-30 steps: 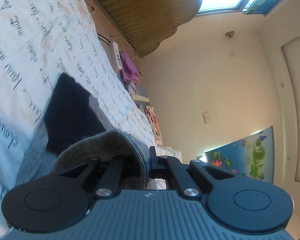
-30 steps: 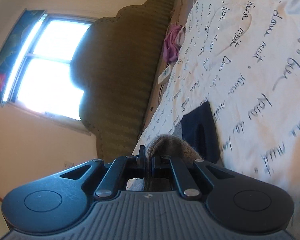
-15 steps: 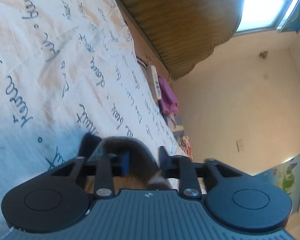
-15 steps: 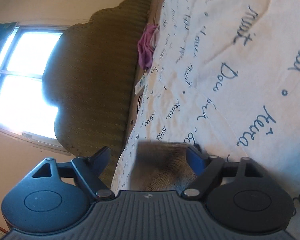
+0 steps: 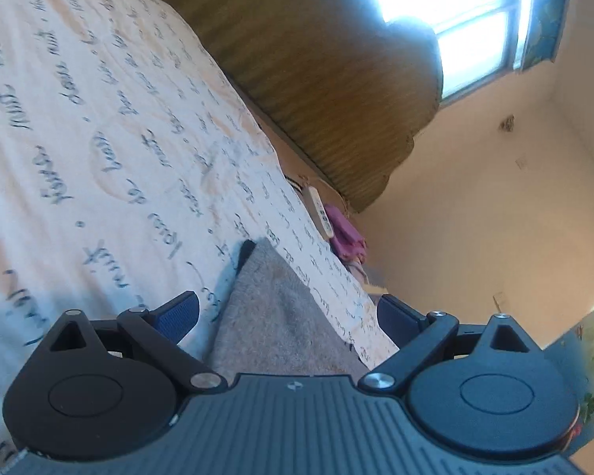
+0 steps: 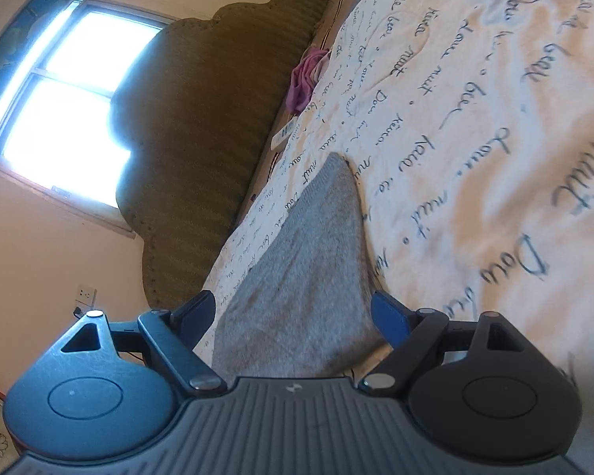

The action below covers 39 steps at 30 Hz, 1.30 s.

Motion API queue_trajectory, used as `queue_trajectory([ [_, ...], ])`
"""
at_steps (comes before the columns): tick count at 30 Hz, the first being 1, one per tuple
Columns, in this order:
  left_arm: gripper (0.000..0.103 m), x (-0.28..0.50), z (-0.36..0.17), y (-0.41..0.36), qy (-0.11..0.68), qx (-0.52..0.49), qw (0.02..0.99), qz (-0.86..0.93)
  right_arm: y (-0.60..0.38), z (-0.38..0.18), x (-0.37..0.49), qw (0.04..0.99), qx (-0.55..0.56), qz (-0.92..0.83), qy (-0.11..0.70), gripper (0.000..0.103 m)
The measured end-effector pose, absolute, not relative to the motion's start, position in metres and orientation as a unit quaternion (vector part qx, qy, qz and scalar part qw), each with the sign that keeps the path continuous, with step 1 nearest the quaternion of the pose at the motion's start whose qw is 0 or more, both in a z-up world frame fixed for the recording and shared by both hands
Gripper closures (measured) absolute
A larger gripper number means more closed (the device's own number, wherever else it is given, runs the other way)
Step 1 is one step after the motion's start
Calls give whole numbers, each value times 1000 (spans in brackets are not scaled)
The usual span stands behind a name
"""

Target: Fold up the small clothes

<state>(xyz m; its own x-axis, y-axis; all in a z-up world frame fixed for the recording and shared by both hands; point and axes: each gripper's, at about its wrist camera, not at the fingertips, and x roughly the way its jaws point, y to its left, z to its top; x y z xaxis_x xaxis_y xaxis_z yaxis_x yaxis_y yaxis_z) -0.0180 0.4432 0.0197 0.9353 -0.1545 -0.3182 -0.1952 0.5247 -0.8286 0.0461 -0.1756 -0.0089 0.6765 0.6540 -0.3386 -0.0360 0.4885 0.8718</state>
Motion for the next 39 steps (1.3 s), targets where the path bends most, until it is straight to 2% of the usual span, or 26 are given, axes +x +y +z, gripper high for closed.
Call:
queue_trajectory([
  [3,6,-52,34,470,159,-494,852,69,-179,17,17,827,366,219,365,17],
  [5,6,-68,59,493,143,-446,876,115,-175,35,-1,850,274,223,391,17],
  [7,4,-71,89,515,142,-362,909,151,-169,46,-13,865,186,216,412,17],
  [9,3,-66,120,522,157,-239,936,203,-162,46,-13,867,147,208,428,17],
  [12,2,-46,129,503,203,-99,943,245,-151,28,2,855,196,213,431,17],
  [15,4,-24,90,467,269,-174,936,148,-139,0,28,830,276,202,440,17],
  [18,17,-13,38,431,323,-325,888,29,-125,-24,55,818,322,164,448,16],
  [21,17,-6,8,407,336,-420,843,-18,-121,-27,66,820,354,148,424,16],
  [28,17,3,-16,392,323,-481,815,-17,-107,-34,81,820,392,140,393,16],
  [31,25,17,-20,392,323,-474,819,-5,-96,-33,86,829,377,141,388,16],
  [32,27,22,-20,392,322,-470,822,-3,-93,-32,86,833,371,137,386,23],
  [33,35,24,-19,390,321,-461,827,-2,-89,-32,88,837,362,134,387,35],
  [34,50,26,-19,388,325,-450,832,1,-86,-32,91,840,352,128,393,76],
  [35,61,29,-20,385,331,-438,836,7,-84,-36,95,834,352,122,406,95],
  [36,85,33,-22,383,339,-426,839,15,-84,-40,98,828,364,123,408,95],
  [37,98,36,-25,383,346,-424,837,15,-83,-43,99,827,367,123,408,97],
  [39,99,39,-28,385,352,-432,830,17,-82,-40,98,830,365,121,405,97],
])
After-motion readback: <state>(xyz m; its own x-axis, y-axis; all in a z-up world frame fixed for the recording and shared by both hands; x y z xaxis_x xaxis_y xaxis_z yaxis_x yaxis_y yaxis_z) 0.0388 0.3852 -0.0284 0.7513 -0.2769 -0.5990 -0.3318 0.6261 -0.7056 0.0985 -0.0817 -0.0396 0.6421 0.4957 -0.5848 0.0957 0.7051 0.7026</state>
